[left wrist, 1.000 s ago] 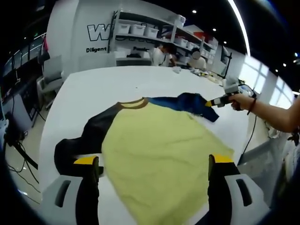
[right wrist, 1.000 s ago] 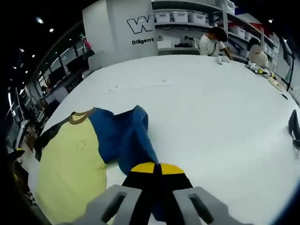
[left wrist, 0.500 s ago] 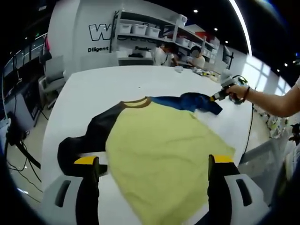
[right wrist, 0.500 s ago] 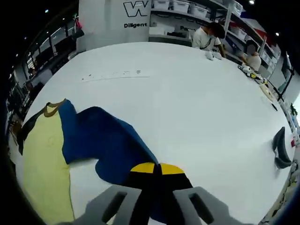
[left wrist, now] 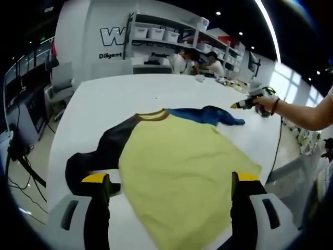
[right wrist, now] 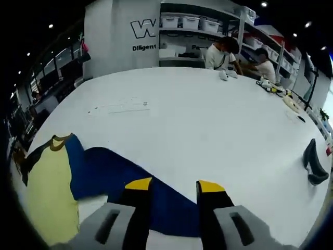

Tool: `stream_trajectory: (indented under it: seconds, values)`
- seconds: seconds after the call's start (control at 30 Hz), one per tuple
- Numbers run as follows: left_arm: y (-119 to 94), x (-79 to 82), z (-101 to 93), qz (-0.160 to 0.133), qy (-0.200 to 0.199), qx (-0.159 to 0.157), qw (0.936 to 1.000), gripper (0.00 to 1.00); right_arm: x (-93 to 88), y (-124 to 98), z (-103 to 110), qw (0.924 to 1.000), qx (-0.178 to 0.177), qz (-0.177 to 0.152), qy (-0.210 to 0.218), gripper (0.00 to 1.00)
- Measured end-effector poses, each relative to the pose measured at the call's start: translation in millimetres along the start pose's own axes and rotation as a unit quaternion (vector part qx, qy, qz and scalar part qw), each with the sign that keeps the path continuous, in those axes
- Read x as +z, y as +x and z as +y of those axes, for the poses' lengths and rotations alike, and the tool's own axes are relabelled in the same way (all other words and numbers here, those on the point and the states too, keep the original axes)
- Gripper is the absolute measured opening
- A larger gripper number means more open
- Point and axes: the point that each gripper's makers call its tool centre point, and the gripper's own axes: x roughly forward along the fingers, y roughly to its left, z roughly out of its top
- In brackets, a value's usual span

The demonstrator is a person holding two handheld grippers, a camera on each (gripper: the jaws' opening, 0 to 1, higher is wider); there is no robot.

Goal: Fold the garment on the visible template until the final outline fits inside the template.

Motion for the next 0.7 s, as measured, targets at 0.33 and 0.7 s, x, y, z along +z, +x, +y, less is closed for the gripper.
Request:
stream_trajectory:
  seconds: [0.33,0.7]
  values:
    - [-5,3.5,0.3,-0.006,0.001,0.003,1.0000,0.98,-52.2,2,-23,0.9972,-0.036,0.035,0.056,0.39]
    - [-6,2.1,-0.6,-0.005,-0.003,0.009,0.9999,0.97,-78.9,7,-33,0.9909,-0.066,0.038,0.111,0.46]
